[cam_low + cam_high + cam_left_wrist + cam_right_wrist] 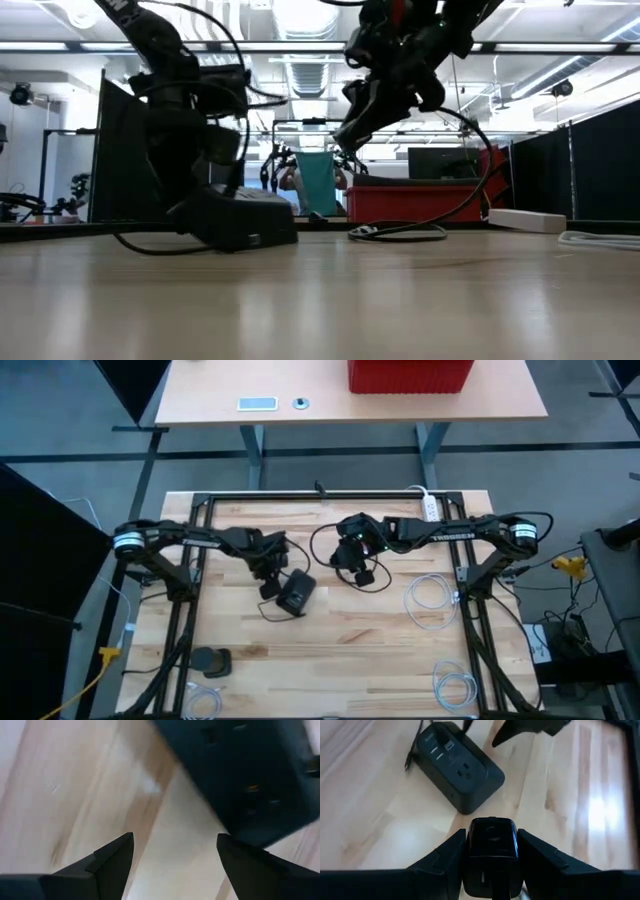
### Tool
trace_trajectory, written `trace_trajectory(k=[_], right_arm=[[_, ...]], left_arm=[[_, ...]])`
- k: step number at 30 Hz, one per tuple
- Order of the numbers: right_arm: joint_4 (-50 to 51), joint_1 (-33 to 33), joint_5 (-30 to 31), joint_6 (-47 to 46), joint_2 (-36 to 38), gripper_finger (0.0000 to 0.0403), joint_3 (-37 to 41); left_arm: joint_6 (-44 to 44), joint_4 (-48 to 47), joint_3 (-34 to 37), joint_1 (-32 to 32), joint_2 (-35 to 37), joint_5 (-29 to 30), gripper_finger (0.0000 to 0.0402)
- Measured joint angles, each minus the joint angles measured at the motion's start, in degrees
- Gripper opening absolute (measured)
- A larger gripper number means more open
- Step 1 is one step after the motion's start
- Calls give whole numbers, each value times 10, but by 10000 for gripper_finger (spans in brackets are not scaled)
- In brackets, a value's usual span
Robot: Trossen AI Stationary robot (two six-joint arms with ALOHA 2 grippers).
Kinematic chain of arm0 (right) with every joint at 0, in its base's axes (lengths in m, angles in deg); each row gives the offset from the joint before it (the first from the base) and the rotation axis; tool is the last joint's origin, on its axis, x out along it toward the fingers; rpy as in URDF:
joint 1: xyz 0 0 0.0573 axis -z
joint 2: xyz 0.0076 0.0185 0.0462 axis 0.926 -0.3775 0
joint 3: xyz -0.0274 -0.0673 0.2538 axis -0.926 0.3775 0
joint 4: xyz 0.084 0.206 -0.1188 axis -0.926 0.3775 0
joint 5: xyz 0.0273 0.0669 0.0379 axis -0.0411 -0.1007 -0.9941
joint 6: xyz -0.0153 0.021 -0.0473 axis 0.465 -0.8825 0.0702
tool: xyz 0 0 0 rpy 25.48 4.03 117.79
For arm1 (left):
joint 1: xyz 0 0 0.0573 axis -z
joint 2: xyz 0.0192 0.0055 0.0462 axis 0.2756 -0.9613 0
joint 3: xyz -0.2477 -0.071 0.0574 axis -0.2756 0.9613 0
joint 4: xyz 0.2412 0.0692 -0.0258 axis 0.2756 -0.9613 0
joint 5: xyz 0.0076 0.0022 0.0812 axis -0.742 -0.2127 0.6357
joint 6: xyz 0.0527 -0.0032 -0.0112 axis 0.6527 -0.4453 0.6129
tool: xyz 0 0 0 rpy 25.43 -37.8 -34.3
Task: Insert USB
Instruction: Insert the black charger adapter into the top black outlet extension
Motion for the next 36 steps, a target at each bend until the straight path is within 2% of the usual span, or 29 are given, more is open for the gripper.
trace_trajectory(k=[10,15,18,22,24,30,34,36], right_arm=[[42,-28,-11,-117,-8,145,3],[45,-43,-10,-186,0,145,0],[51,-51,-10,-197,0,145,-5],[52,-55,-10,-195,-1,145,-6],[49,-56,-10,-196,-1,145,-6],[25,-60,-9,-245,-3,145,-6],[24,-69,-4,-283,-4,145,-7],[28,-75,17,-288,-3,145,-8]], left_arm=[[58,159,2,62,-9,-2,275],[84,162,2,78,-9,0,275],[89,103,2,86,0,41,275],[112,50,8,104,4,145,275],[138,89,18,114,4,167,275],[191,233,34,145,3,179,275],[203,262,35,150,3,187,275],[197,265,36,150,3,188,275]])
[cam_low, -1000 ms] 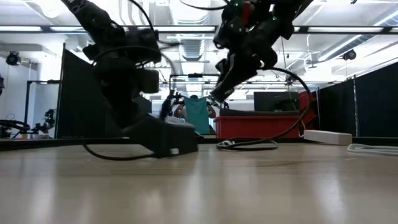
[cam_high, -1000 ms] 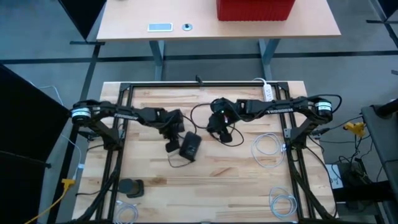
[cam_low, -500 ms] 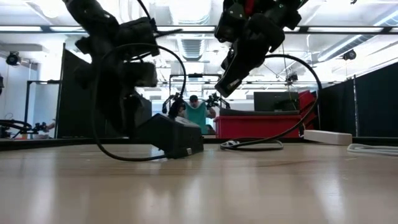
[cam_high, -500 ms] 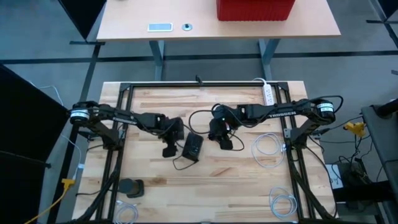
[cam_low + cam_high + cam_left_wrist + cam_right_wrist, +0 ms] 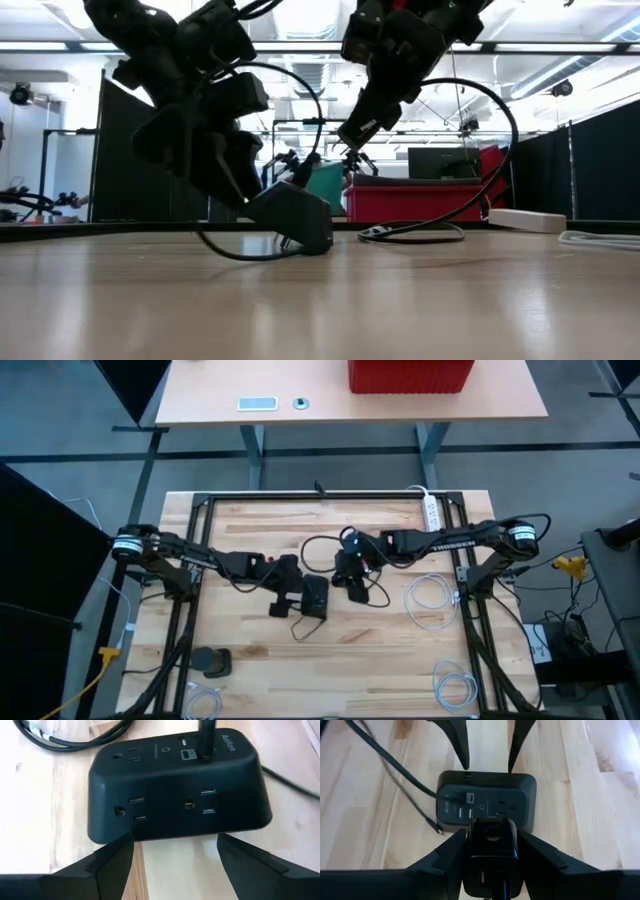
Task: Insert USB
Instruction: Insert the black charger adapter into the top black outlet extension
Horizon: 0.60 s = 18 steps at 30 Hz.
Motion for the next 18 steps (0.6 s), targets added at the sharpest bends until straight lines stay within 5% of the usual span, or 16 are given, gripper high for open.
trace_trajectory(k=[9,18], right_arm=[[46,1,5,37,-36,145,-62],[100,4,4,66,-91,145,-128]], left_arm=[[-52,-19,32,1,0,22,275],[-84,245,125,2,-7,25,275]])
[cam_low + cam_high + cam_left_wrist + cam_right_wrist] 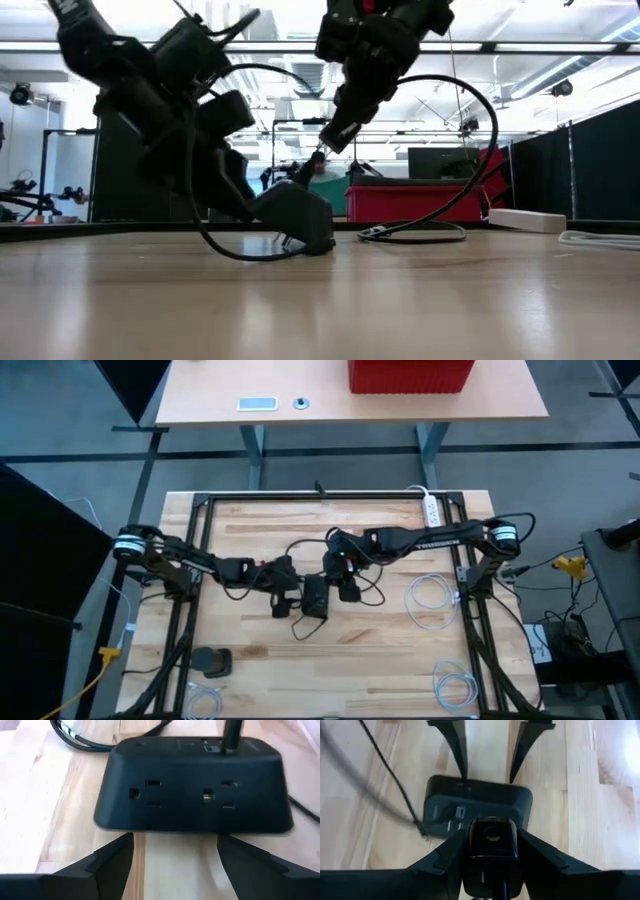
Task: Insert USB
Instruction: Insert the black charger adapter into the top black outlet extension
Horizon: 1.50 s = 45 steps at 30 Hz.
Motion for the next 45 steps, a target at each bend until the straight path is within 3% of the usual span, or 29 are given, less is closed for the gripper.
trace_trajectory(k=[9,17,25,45], right_arm=[[63,2,0,5,-59,145,-52],[65,5,0,-7,-65,145,-61],[75,5,0,-29,-67,145,-61],[66,5,-6,-45,-94,145,-61]], left_arm=[[-7,48,37,1,-6,5,275],[25,173,33,1,-85,11,275],[30,199,18,1,-127,9,275],[28,223,19,1,-125,4,275]])
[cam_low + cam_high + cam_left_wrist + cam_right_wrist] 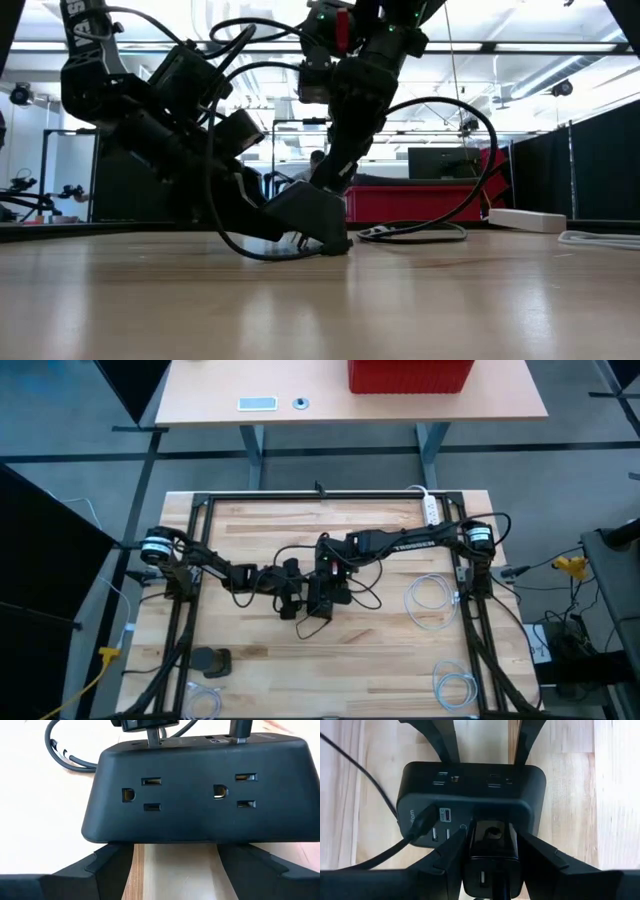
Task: Insert USB
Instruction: Insert the black charger adapter into the top black outlet extension
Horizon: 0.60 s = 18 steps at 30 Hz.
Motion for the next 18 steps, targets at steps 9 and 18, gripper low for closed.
trace_trajectory(k=[9,18], right_arm=[[-17,0,-1,13,-8,145,0],[-36,-1,7,-28,-17,145,0]], left_arm=[[-2,6,0,0,0,-4,275],[-21,2,-5,0,0,1,275]])
